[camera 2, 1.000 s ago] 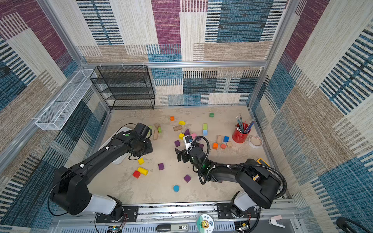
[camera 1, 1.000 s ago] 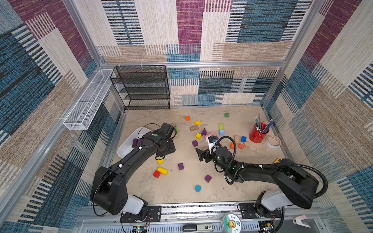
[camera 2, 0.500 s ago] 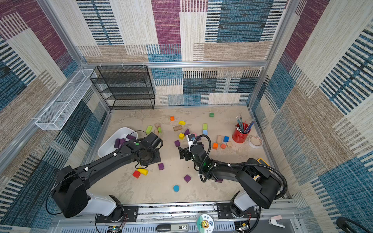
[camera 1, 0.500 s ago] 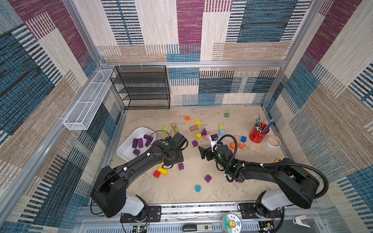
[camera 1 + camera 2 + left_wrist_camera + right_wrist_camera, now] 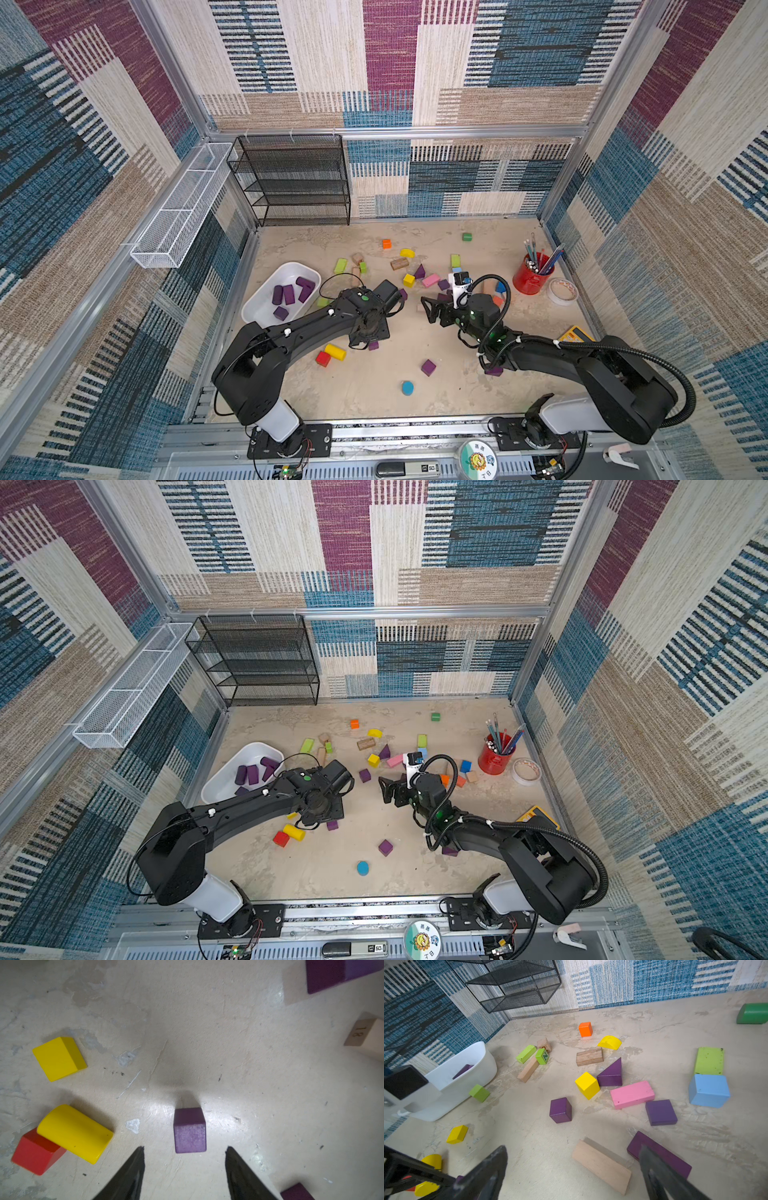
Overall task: Pick purple bricks into the storage bin
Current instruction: Pick up the building block from the center of the board.
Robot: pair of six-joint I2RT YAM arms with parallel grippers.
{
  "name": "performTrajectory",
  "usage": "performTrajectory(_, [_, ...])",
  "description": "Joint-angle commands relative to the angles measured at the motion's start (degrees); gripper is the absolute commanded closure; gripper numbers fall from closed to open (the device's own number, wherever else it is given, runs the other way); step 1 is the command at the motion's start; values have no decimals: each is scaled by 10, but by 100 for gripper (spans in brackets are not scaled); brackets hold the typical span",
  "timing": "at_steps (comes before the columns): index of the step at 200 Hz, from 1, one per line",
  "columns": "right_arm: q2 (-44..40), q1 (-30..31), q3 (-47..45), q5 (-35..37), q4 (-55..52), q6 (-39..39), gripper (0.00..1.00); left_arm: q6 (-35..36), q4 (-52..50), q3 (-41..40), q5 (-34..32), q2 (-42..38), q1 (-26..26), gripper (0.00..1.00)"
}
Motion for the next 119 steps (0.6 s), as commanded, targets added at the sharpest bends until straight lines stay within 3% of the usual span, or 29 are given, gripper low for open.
performTrajectory(1, [-3, -16, -12, -72, 55, 36, 1, -6, 15, 2, 4, 9, -1, 35])
performTrajectory(63, [13, -48, -26, -126, 93, 70, 1, -12, 63, -21, 29, 40, -1, 35])
performTrajectory(119, [20, -50, -25, -121, 94, 71, 1, -29, 104, -55, 38, 53, 0, 47])
